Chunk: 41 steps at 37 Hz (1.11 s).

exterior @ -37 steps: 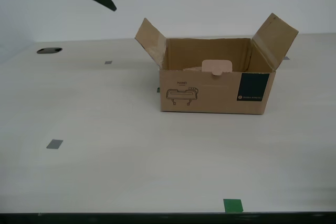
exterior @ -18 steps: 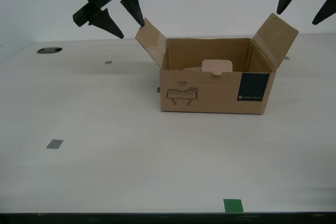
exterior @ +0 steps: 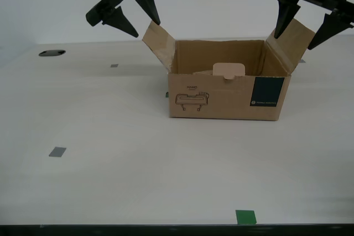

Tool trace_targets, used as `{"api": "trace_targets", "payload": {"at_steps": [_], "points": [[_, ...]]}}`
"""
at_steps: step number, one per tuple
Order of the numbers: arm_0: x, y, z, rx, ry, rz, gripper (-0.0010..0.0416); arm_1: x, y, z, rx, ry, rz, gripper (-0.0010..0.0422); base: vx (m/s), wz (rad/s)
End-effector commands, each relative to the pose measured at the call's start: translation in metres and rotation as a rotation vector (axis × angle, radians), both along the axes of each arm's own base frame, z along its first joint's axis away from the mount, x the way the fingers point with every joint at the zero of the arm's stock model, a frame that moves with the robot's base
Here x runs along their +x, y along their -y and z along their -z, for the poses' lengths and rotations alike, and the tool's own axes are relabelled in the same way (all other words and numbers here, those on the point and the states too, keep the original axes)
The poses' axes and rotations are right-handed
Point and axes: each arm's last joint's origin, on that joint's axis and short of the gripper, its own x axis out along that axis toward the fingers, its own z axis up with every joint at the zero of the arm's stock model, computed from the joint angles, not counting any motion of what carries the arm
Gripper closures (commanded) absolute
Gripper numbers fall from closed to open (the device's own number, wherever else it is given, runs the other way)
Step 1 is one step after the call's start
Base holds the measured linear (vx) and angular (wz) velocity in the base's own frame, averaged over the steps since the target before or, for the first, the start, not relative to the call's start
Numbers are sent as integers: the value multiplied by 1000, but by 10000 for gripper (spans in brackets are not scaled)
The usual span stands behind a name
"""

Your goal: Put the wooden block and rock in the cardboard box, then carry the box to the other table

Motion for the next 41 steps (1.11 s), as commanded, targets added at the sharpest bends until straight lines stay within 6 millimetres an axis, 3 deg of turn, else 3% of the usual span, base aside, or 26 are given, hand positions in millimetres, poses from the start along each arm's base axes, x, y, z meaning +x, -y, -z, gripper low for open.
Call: {"api": "trace_targets", "payload": {"at_steps": [1,12,32,41], "points": [[3,-1,6,5,-8,-1,19,-1,6,-1,-18,4,-6,112,0,0],[6,-2,11,6,-8,-4,20,3,16,29,-4,-87,5,123,0,0],[9,-5,11,10,24,-7,39,10,22,24,-51,-31,-32,142,0,0],[11,-6,10,12,53,-11,24,15,29,41,-41,-59,-26,142,0,0]]}}
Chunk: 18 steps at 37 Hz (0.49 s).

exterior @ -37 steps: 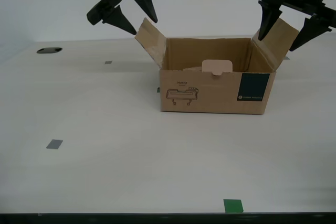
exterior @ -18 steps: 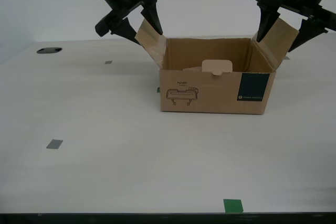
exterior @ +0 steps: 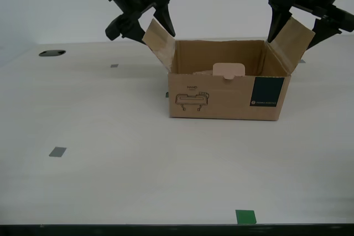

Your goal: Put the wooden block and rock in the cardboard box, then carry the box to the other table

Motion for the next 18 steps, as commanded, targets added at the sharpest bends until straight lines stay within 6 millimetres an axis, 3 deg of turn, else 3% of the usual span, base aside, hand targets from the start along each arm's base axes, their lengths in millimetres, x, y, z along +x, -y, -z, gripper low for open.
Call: {"api": "trace_targets", "payload": {"at_steps": [1,18], "points": [[1,-1,0,5,10,-1,24,2,4,8,0,-13,5,142,0,0],[4,-2,1,9,48,-1,46,2,9,9,-2,-10,10,142,0,0]]}}
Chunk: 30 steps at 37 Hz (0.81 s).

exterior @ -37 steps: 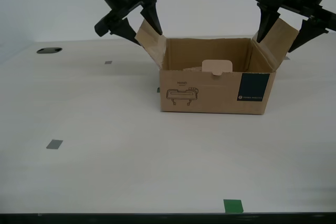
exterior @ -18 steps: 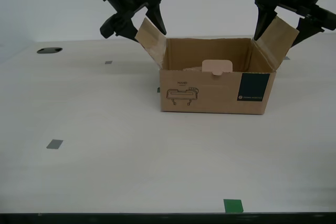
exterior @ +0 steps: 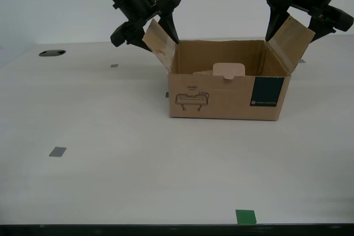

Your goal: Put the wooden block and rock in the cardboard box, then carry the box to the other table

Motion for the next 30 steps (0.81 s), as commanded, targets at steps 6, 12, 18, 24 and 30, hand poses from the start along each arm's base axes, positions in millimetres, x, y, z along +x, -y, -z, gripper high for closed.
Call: {"api": "trace_targets", "payload": {"at_steps": [6,12,18,24,30], "points": [[0,-2,0,4,0,-2,40,-2,3,-1,-3,-2,8,142,0,0],[0,-3,0,4,-1,-7,46,-2,3,-1,-3,-2,8,142,0,0],[0,-7,0,4,3,-17,64,-2,3,-1,-3,-3,8,142,0,0],[0,-9,0,6,10,-20,102,-2,3,-1,-2,-4,9,142,0,0],[2,-9,0,13,20,-2,164,-2,3,-1,-2,-3,9,145,0,0]]}}
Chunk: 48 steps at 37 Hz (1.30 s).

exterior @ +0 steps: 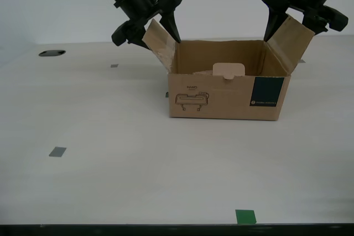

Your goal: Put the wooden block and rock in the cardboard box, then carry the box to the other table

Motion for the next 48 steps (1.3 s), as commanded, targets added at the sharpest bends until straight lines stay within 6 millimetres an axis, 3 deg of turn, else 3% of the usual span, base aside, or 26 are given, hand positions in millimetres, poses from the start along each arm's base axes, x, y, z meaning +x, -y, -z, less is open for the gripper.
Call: {"api": "trace_targets", "payload": {"at_steps": [1,8,16,18,37,48], "points": [[0,-1,0,7,-2,10,176,0,0,0,-1,-4,1,149,0,0],[0,-2,0,7,-3,9,281,0,0,0,4,2,-2,233,0,0],[0,-2,0,8,-6,9,411,1,1,0,2,33,25,420,0,0],[0,-2,0,8,-6,10,403,1,1,-1,-1,38,25,406,0,0],[-2,-3,-2,15,-26,44,407,1,1,-1,-10,41,35,414,0,0],[-10,-3,-19,24,-10,62,407,-3,1,-12,-55,37,65,414,0,0]]}}
